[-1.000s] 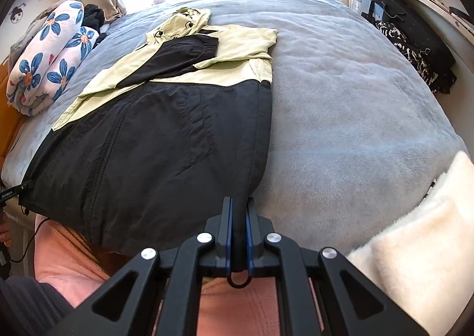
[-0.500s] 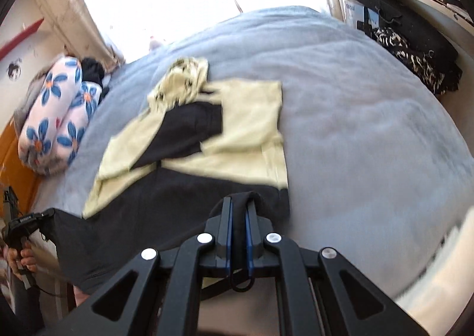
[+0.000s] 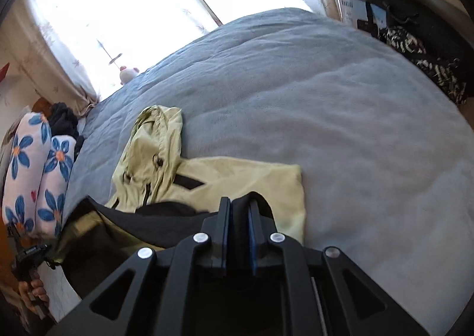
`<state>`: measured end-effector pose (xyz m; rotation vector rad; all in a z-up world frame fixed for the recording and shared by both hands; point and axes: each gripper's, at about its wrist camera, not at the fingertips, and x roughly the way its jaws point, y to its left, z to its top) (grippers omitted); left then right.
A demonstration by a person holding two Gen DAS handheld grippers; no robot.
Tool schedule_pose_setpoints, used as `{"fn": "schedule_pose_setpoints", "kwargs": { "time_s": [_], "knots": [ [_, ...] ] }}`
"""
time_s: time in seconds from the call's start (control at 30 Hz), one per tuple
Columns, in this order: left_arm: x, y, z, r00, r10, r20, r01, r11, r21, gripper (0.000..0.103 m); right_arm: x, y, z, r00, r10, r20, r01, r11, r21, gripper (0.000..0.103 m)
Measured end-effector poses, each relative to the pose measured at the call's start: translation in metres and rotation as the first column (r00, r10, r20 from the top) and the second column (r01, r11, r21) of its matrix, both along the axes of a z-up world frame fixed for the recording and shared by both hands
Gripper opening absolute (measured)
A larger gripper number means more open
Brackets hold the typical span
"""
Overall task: Fold large clothes
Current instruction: 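Grasp the black hem with both tools and lift it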
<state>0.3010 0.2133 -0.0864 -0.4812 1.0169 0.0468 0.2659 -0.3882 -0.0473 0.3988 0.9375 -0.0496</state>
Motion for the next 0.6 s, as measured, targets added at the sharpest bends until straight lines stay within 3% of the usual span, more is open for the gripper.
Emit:
{"fn": "schedule_pose_setpoints", "kwargs": {
  "time_s": [0.03, 0.07, 0.1, 0.13, 0.2, 0.4, 0.6],
  "knots": [
    [0.011, 0.002, -0.005, 1.000, 0.010, 0.000, -0.010, 1.000, 0.005, 0.032, 0.012, -0.001, -0.007, 1.000, -0.013, -0.004, 0.013, 1.000, -0.007, 0.022],
    [0.019, 0.002, -0.010, 1.000, 0.015, -0.002, -0.015, 1.000, 0.009, 0.037, 0.016, -0.001, -0.012, 1.000, -0.017, -0.002, 0.017, 1.000, -0.007, 0.033],
    [0.027, 0.003, -0.015, 1.000, 0.015, -0.009, -0.015, 1.000, 0.005, 0.048, 0.022, -0.003, -0.017, 1.000, -0.021, 0.005, 0.021, 1.000, -0.009, 0.044],
    [0.033, 0.003, -0.019, 1.000, 0.010, -0.008, -0.010, 1.000, 0.004, 0.059, 0.025, -0.003, -0.021, 1.000, -0.020, 0.008, 0.020, 1.000, -0.009, 0.048],
    [0.039, 0.002, -0.024, 1.000, 0.005, 0.000, -0.005, 0.999, 0.038, 0.064, 0.027, -0.006, -0.029, 1.000, -0.005, 0.011, 0.005, 1.000, -0.001, 0.052],
    [0.042, -0.015, -0.041, 0.986, -0.166, 0.014, 0.164, 0.979, 0.125, 0.064, 0.032, -0.001, -0.058, 0.992, 0.113, -0.050, -0.115, 0.992, -0.053, 0.052],
    [0.055, -0.031, -0.068, 0.962, -0.269, -0.040, 0.271, 0.939, 0.211, 0.064, 0.047, -0.005, -0.086, 0.987, 0.131, -0.098, -0.137, 0.988, -0.067, 0.053]
  ]
}}
